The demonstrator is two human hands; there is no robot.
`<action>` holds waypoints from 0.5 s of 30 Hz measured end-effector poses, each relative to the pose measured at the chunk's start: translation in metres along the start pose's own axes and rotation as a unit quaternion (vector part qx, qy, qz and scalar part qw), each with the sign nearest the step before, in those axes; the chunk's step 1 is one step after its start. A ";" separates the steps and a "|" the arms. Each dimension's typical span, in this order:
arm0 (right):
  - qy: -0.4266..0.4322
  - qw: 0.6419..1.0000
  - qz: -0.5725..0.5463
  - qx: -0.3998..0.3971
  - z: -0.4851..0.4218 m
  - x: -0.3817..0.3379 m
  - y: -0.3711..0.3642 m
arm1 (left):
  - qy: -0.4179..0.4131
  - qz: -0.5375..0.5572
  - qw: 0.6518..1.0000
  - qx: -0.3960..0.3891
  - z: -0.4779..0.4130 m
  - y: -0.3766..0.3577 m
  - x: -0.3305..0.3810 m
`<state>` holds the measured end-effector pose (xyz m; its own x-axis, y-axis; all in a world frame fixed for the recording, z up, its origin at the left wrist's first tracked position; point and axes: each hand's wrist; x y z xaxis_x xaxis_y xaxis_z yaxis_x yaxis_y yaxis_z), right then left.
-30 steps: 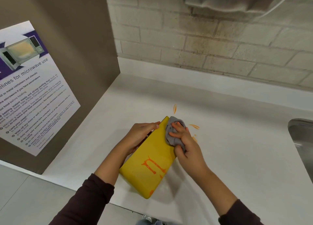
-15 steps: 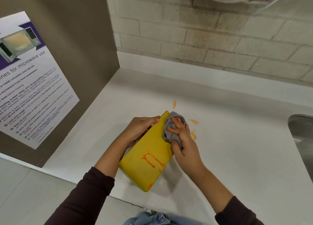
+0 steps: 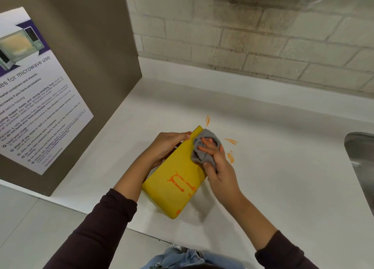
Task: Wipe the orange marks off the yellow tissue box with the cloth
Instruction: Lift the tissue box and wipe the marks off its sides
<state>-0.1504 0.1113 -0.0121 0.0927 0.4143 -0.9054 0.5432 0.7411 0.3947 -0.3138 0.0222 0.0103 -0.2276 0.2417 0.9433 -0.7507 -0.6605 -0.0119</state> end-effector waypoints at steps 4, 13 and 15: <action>0.079 0.993 0.005 -0.088 0.019 -0.008 -0.021 | -0.007 0.010 1.000 0.011 -0.001 -0.002 0.003; 0.020 0.998 -0.045 -0.046 0.014 0.001 -0.004 | -0.009 0.020 1.000 0.002 0.000 -0.008 0.001; 0.021 0.997 -0.057 -0.052 0.018 -0.009 -0.018 | -0.022 0.027 0.999 0.002 0.000 -0.010 0.002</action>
<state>-0.1455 0.0846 -0.0140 -0.0003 0.3445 -0.9388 0.4589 0.8341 0.3059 -0.3074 0.0292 0.0127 -0.2399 0.1750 0.9549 -0.7361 -0.6740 -0.0614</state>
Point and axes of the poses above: each hand's wrist, its own z-axis away from the middle knuckle, its own y-axis out of the back of the hand, x = y × z, and after that the axes turned 5 degrees about -y, right-handed
